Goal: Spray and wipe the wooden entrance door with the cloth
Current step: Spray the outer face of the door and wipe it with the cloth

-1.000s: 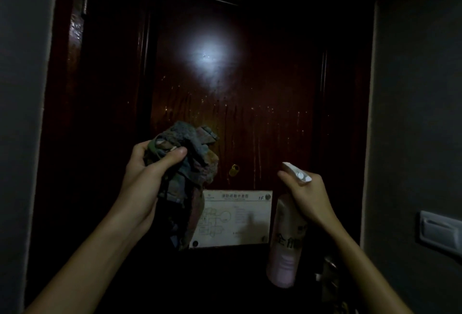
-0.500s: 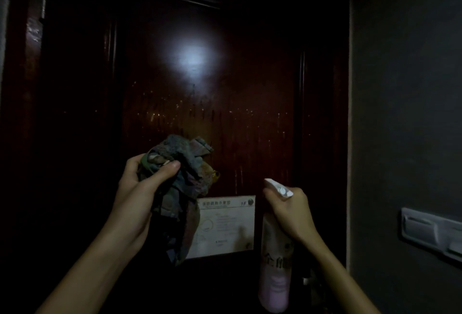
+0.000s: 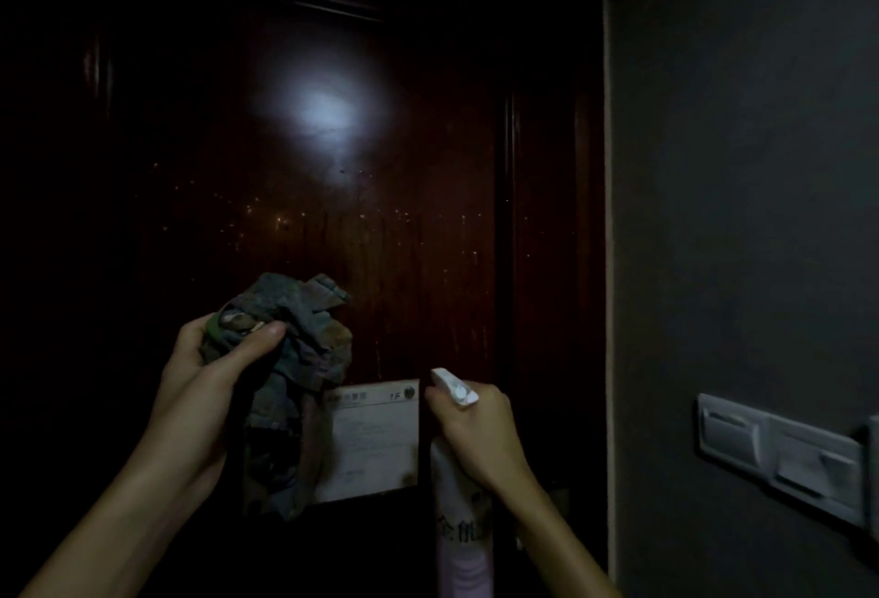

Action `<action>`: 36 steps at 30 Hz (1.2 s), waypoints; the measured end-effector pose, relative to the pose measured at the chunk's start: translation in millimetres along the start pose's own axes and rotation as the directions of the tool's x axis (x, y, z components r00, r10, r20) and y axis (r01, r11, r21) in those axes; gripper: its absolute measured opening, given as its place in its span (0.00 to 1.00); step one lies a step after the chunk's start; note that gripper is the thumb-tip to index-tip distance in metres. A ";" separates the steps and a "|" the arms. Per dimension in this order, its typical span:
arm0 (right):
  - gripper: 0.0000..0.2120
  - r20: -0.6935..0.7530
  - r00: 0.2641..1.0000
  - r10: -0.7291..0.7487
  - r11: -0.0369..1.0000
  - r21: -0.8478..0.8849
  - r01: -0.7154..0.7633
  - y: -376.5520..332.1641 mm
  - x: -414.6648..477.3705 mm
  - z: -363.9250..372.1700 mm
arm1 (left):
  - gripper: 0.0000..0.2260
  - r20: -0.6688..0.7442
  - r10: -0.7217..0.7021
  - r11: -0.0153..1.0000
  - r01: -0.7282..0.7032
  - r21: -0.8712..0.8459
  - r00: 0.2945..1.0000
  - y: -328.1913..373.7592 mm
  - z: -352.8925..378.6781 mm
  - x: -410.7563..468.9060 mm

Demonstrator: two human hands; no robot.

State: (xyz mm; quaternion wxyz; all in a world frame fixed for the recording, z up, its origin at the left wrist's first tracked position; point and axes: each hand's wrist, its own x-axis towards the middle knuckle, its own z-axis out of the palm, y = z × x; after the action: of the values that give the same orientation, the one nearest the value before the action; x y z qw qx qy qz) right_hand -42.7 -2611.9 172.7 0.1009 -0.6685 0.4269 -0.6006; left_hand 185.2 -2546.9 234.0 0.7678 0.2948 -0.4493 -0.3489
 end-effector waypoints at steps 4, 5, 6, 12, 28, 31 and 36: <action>0.17 0.011 0.999 -0.039 0.994 0.106 0.038 -6.0 2.4 -12.4 | 0.21 0.001 0.004 1.000 -0.004 -0.016 1.000 -2.9 11.5 -13.4; 0.17 -0.005 0.998 -0.057 0.987 0.149 0.057 -8.1 1.7 -14.9 | 0.20 -0.004 0.004 1.000 -0.004 -0.017 1.000 -3.7 13.9 -17.0; 0.18 -0.026 0.998 -0.063 0.982 0.176 0.067 -9.8 1.8 -17.0 | 0.20 -0.010 0.008 1.000 -0.008 -0.015 1.000 -4.2 15.8 -19.9; 0.21 -0.012 0.992 -0.123 0.979 0.160 0.123 -30.5 11.7 -21.2 | 0.20 -0.042 0.031 0.998 -0.029 0.050 0.999 9.3 7.9 -34.1; 0.11 -0.110 0.986 -0.123 0.929 0.337 0.154 -129.0 38.2 54.7 | 0.18 -0.149 0.177 0.977 -0.155 0.149 0.973 107.2 -112.7 -18.4; 0.14 -0.131 0.986 -0.107 0.932 0.331 0.145 -143.1 40.4 70.1 | 0.16 -0.136 0.185 0.977 -0.167 0.135 0.973 118.7 -129.8 -11.7; 0.16 -0.055 0.987 -0.149 0.946 0.284 0.158 -164.2 39.4 86.4 | 0.17 -0.120 0.184 0.980 -0.171 0.106 0.976 130.4 -154.8 -4.7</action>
State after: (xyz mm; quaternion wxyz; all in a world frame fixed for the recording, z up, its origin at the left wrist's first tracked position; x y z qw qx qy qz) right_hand 104.6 -2570.8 285.0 0.1430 -0.6679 0.2833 -0.6732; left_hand 357.5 -2445.6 266.2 0.8085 0.3114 -0.4394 -0.2374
